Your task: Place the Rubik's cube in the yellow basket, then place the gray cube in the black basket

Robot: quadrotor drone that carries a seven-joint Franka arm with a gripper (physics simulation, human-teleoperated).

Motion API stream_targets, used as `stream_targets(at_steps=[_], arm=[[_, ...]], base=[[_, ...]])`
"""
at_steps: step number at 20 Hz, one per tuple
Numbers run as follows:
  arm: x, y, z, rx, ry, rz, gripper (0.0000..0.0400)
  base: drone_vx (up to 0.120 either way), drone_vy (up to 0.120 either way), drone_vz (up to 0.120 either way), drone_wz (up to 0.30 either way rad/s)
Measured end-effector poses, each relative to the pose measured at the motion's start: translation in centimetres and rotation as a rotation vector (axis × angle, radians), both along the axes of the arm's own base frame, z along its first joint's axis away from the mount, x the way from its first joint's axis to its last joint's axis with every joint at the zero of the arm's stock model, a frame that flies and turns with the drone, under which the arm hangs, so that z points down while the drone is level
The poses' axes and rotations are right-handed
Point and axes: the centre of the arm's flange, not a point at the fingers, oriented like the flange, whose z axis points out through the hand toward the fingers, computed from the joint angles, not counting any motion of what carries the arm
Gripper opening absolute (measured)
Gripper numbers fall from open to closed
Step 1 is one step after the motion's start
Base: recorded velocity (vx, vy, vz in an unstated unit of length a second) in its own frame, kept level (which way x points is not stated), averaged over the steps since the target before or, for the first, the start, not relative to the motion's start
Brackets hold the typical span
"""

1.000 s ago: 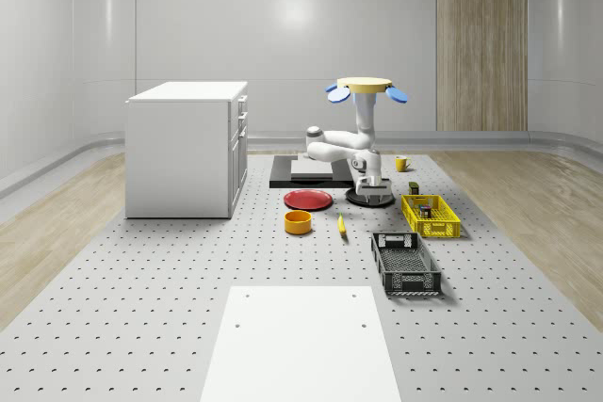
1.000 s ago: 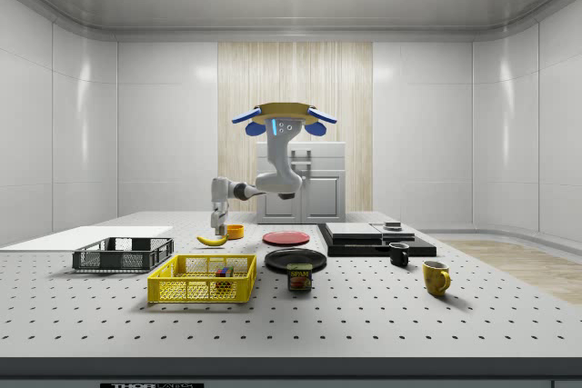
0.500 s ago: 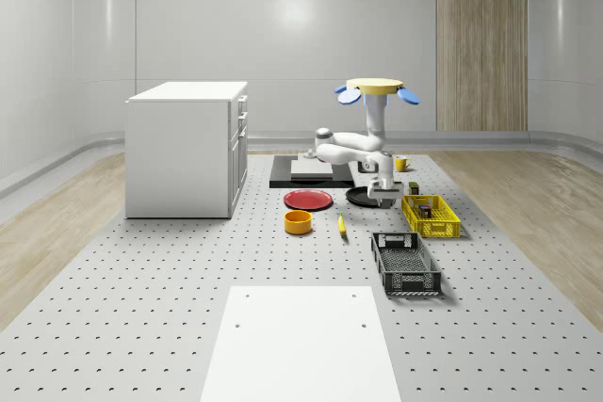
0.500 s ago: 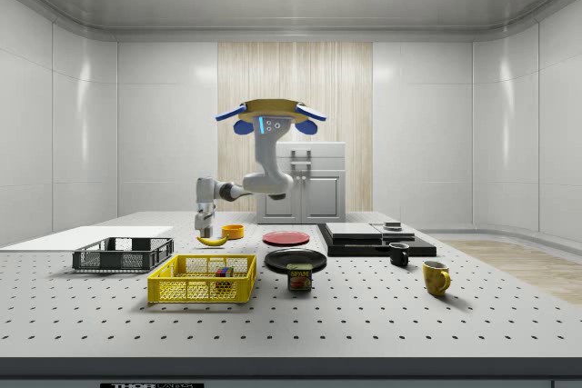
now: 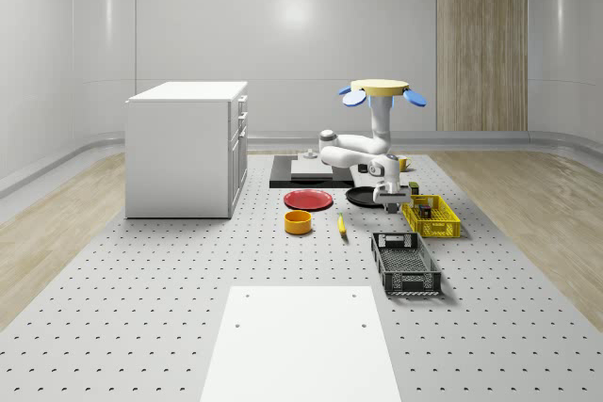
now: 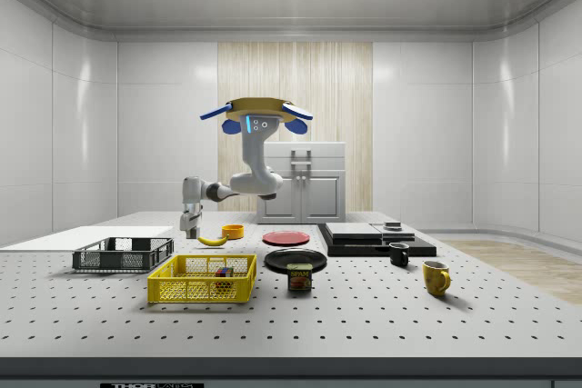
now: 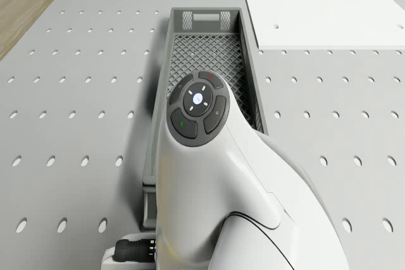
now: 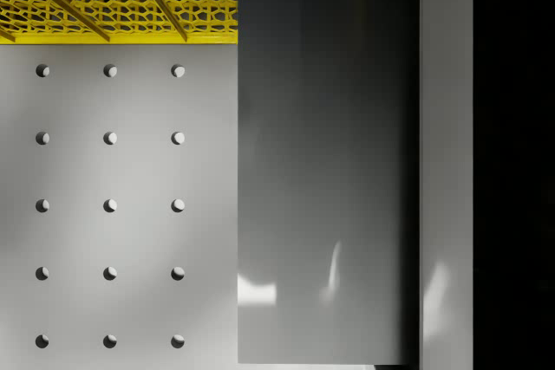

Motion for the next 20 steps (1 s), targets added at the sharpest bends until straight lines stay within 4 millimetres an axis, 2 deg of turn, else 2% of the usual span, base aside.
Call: stream_targets(at_steps=[20], arm=[[0.0,0.0,0.0,0.0,0.0,0.0,0.025]], base=[[0.12,0.0,0.0,0.0]])
